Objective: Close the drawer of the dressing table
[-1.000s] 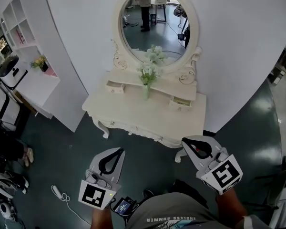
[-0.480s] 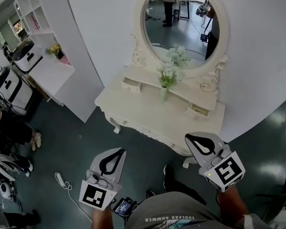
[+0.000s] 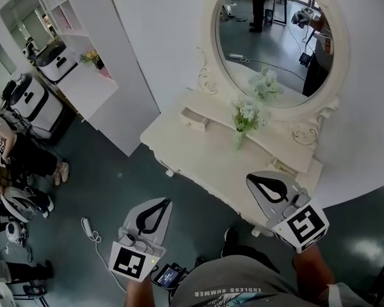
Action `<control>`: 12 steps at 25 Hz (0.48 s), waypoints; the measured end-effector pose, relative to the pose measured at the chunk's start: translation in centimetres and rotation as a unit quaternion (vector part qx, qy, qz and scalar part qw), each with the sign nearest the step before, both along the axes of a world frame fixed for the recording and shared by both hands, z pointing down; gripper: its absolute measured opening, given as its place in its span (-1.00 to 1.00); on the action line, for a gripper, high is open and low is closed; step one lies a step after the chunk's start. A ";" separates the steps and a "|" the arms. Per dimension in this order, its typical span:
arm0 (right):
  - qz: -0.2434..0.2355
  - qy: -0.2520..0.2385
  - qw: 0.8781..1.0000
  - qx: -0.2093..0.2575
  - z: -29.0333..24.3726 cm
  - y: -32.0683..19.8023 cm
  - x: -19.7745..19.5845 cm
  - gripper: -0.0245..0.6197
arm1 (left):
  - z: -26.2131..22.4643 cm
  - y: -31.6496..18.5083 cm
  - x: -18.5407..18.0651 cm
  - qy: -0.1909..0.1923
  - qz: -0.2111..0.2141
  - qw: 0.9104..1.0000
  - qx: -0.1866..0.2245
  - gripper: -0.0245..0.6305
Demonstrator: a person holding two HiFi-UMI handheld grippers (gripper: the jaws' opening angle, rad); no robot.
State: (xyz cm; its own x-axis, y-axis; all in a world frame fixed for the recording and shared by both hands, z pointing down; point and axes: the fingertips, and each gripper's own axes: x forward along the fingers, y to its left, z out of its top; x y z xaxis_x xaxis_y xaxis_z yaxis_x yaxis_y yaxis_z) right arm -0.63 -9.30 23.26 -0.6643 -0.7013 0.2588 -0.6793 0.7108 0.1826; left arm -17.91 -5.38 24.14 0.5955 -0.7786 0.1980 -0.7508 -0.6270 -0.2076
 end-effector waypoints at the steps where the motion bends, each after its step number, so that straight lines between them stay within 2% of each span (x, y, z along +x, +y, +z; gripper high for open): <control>1: -0.006 -0.001 1.000 -0.001 0.1 -0.8 0.2 -0.92 | 0.0 -0.6 0.2 -0.001 -0.005 1.000 -0.001 -0.91; 12: -0.045 -0.028 0.999 -0.004 0.8 -6.8 3.5 -0.92 | -0.2 -5.8 4.4 -0.030 -0.037 0.999 -0.009 -0.91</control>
